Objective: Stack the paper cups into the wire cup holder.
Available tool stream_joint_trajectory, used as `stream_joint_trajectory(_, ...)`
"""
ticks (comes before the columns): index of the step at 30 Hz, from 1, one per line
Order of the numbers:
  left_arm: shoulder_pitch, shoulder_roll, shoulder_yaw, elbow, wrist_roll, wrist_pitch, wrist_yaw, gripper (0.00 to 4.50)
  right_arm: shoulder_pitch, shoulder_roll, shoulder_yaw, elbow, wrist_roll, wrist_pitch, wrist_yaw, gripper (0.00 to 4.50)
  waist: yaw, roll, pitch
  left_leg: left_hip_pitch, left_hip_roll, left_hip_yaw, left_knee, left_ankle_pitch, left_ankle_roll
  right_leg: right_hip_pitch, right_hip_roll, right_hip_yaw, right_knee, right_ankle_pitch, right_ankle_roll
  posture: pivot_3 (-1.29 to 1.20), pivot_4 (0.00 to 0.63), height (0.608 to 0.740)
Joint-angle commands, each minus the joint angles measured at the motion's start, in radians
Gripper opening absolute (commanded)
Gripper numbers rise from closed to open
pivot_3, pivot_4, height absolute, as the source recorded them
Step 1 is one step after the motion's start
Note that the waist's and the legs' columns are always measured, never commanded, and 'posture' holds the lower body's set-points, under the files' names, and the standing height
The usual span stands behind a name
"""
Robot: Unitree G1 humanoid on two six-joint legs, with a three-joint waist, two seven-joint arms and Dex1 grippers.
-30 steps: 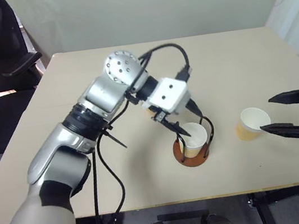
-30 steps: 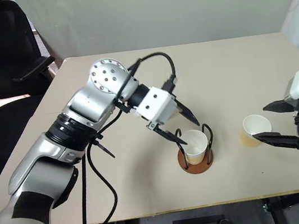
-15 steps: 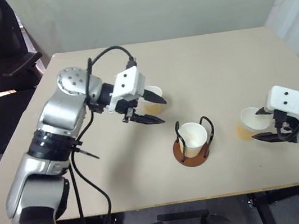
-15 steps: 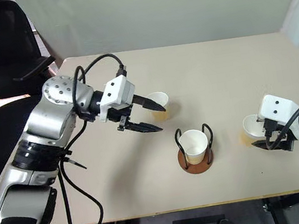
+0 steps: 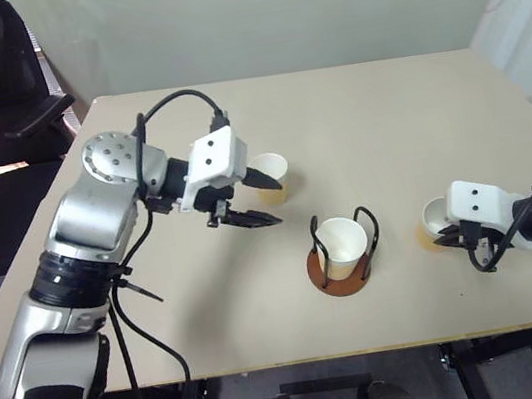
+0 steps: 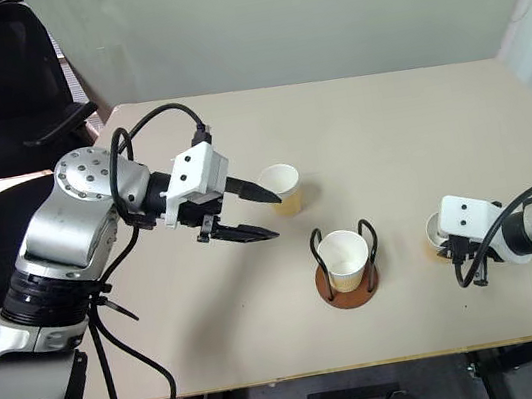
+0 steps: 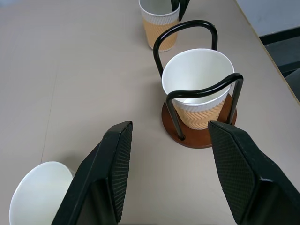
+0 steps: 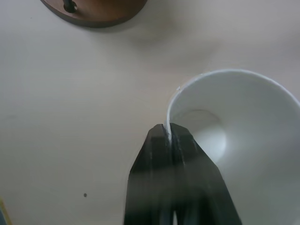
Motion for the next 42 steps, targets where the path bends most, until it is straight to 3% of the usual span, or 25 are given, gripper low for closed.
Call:
stream_joint_trajectory(1, 0.005, 0.016, 0.049, -0.023, 0.008, -0.012, 0.005, 2.76, -0.016, -0.026, -0.078, -0.014, 0.004, 0.005, 0.025, 0.02, 0.000, 0.000, 0.000, 0.000, 0.000, 0.000, 0.000, 0.000, 0.000, 0.000, 0.000, 0.000, 0.000, 0.000, 0.000, 0.00, 0.150, 0.740)
stream_joint_trajectory(6, 0.059, 0.081, 0.064, -0.022, 0.007, -0.027, -0.047, 2.76, -0.107, -0.095, -0.200, -0.025, 0.083, 0.051, 0.119, 0.02, -0.004, 0.001, 0.000, 0.000, 0.000, 0.000, -0.001, 0.000, 0.000, 0.000, 0.000, 0.000, 0.000, 0.000, -0.001, 0.00, 0.150, 0.740)
stream_joint_trajectory(9, 0.084, 0.126, 0.087, -0.006, 0.004, -0.041, -0.075, 2.76, -0.293, -0.164, -0.222, -0.040, 0.195, 0.098, 0.215, 0.02, -0.009, 0.001, 0.001, 0.000, 0.000, 0.000, -0.002, 0.000, -0.001, -0.002, 0.000, 0.000, 0.000, -0.001, -0.002, 0.00, 0.150, 0.740)
stream_joint_trajectory(14, 0.088, 0.127, 0.101, -0.006, -0.012, -0.034, -0.089, 2.76, -0.685, -0.101, -0.081, -0.070, 0.343, 0.224, 0.297, 0.02, -0.014, 0.000, 0.000, -0.001, 0.000, -0.001, -0.003, 0.001, -0.001, -0.003, 0.001, 0.000, 0.000, -0.003, -0.004, 0.00, 0.150, 0.740)
stream_joint_trajectory(19, 0.084, 0.107, 0.098, -0.003, 0.001, -0.037, -0.078, 2.76, -0.873, 0.032, 0.077, -0.095, 0.327, 0.272, 0.328, 0.02, -0.015, 0.000, 0.000, -0.001, 0.000, -0.002, -0.002, 0.000, -0.001, -0.003, 0.001, -0.001, 0.000, -0.003, -0.006, 0.00, 0.150, 0.740)
stream_joint_trajectory(24, 0.087, 0.098, 0.099, -0.013, 0.008, -0.036, -0.070, 2.76, -0.889, 0.101, 0.172, -0.089, 0.255, 0.232, 0.353, 0.02, -0.015, 0.000, 0.000, -0.001, 0.000, -0.003, -0.002, 0.001, -0.001, -0.004, 0.001, -0.002, 0.001, -0.003, -0.006, 0.00, 0.150, 0.740)
stream_joint_trajectory(42, 0.064, 0.074, 0.088, -0.004, 0.045, -0.053, -0.076, 2.76, -0.759, 0.179, 0.274, -0.156, 0.101, 0.130, 0.358, 0.02, -0.016, 0.000, 0.000, -0.002, 0.000, -0.003, -0.002, 0.001, -0.002, -0.005, 0.000, -0.001, 0.002, -0.004, -0.007, 0.00, 0.150, 0.740)
